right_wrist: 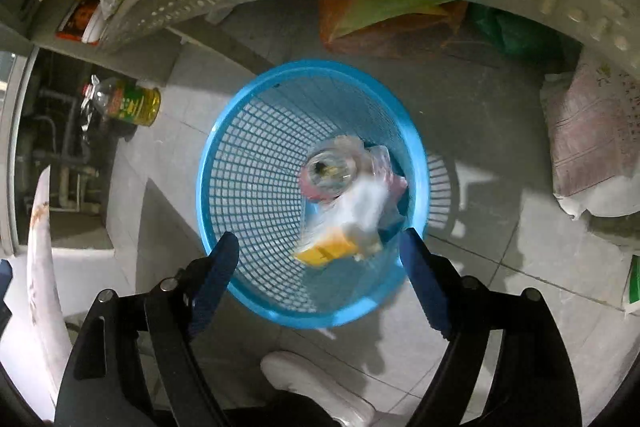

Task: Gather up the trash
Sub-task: 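Move both tools back toward the red snack bag on the table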

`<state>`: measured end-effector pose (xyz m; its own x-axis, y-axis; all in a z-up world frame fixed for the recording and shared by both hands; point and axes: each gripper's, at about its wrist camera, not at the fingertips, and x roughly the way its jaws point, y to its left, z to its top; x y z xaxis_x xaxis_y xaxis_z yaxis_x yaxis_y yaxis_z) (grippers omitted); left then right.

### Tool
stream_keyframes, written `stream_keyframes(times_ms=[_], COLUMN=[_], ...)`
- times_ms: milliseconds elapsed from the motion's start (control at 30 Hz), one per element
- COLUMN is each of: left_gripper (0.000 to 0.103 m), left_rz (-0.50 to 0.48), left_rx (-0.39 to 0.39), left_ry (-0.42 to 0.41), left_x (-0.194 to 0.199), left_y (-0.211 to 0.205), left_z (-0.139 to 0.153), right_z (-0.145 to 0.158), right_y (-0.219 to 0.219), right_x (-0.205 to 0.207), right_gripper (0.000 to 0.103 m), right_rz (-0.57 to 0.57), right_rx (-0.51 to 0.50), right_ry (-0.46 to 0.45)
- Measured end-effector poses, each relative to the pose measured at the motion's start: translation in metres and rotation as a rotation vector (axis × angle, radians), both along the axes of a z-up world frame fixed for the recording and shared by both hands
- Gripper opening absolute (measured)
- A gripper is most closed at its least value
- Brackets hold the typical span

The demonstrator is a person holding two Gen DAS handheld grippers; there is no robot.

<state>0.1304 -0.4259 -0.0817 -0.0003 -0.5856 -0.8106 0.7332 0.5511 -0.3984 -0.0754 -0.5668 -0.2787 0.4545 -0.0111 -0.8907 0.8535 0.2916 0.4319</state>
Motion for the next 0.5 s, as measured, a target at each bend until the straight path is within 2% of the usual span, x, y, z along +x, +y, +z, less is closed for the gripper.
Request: stream_keyframes(times_ms=[233, 400, 500], left_gripper=[0.084, 0.084, 0.084], left_rz=[0.010, 0.021, 0.047], left_rx=[-0.050, -0.085, -0.104], left_ry=[-0.018, -0.090, -0.131], left_x=[-0.012, -0.029, -0.040], left_y=[0.046, 0.108, 0.158], left_z=[0.031, 0.064, 0.078], right_z=[0.038, 0.083, 0.114], right_y=[0.022, 0.049, 0.070], right_x=[-0.003, 0.004, 0.015], right_gripper=[0.080, 0.082, 0.084], right_rz=[0.066, 0.142, 0.219], right_rx=[-0.084, -0.158, -0.200], right_ry=[-0.003, -0.051, -0.096])
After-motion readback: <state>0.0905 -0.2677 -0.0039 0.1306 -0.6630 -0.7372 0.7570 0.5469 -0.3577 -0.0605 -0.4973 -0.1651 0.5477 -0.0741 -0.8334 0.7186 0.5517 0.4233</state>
